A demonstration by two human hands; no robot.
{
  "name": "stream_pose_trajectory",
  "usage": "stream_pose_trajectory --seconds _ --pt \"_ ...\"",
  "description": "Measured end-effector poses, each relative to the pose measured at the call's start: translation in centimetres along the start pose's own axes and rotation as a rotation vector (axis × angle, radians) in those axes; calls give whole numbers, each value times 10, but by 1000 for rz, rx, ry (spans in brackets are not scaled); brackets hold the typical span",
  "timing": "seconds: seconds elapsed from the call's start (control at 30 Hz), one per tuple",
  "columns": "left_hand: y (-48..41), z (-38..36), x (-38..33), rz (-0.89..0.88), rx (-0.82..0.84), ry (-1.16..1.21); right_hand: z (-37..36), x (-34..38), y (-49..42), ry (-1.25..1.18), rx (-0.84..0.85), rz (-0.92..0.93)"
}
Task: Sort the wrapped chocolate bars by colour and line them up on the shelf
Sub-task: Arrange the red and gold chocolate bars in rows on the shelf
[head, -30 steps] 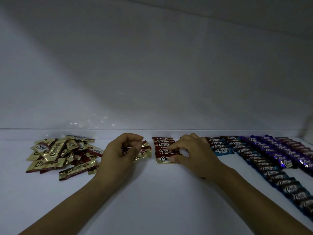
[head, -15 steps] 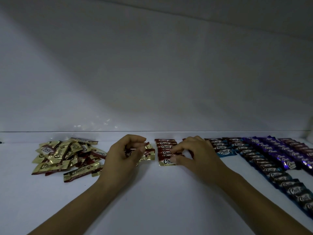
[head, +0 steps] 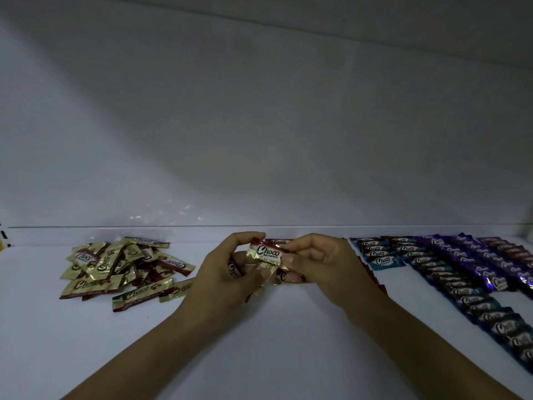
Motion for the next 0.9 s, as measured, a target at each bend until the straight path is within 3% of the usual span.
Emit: stream_pose_trajectory --seconds 0.13,0.33,0.47,0.57,0.67,0.8,0.9 --pt "-1 14 5 32 -134 -7 17 7 0 222 -41 -9" --pt "-1 31 7 -5 -238 -228 33 1 -1 589 65 -154" --pt "2 20 -1 -146 -97 -604 35 -4 -3 730 64 -222" --pt "4 6 -3 -224 135 -883 34 -5 -3 793 72 -228" --pt "3 -5 -1 -204 315 -1127 33 -5 -3 827 59 -213" --pt "-3 -9 1 -116 401 -1384 33 -8 -4 886 44 -199" --pt "-6 -8 4 -113 424 -1430 34 -11 -4 927 54 -199"
Point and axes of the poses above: each hand's wrist, its own y-axis away from the middle knuckle, its own z-axis out of the back of the hand, x = y × z, the point moved 3 cm from there along -y, towards the middle knuckle, and after that the axes turned 14 degrees about x, right-handed, at the moved point
